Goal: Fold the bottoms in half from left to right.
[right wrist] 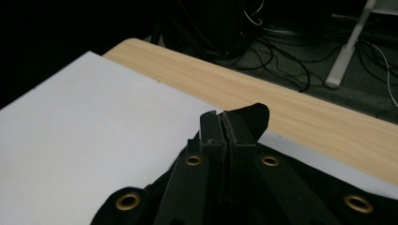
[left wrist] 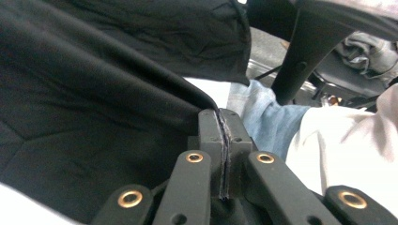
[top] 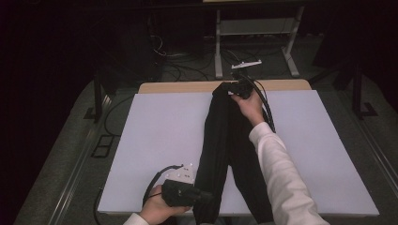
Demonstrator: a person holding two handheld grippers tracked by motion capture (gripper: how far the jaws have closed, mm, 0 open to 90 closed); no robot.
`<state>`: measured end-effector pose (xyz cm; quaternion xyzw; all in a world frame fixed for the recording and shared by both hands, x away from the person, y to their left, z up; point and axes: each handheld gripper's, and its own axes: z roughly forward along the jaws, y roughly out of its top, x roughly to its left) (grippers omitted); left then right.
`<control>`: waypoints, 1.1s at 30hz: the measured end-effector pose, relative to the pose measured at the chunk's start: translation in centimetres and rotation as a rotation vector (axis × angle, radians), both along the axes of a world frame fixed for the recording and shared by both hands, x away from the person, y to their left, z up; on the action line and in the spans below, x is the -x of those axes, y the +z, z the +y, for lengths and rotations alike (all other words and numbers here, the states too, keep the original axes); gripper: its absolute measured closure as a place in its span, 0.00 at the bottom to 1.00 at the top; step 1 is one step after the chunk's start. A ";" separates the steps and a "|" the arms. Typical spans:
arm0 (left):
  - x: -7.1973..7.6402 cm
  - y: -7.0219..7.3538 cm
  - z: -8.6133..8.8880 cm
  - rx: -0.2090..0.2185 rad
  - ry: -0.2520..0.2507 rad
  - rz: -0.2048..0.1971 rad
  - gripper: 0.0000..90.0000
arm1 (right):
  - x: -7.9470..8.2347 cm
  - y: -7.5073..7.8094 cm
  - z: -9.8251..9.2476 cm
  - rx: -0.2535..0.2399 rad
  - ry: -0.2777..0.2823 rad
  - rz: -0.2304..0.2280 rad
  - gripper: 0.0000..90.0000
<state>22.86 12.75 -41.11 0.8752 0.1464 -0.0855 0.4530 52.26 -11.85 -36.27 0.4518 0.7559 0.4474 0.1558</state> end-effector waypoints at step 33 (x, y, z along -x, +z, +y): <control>-0.5 0.1 -6.9 0.003 -0.090 0.019 0.98 | 1.0 -1.7 -6.6 -0.018 -0.037 0.040 0.96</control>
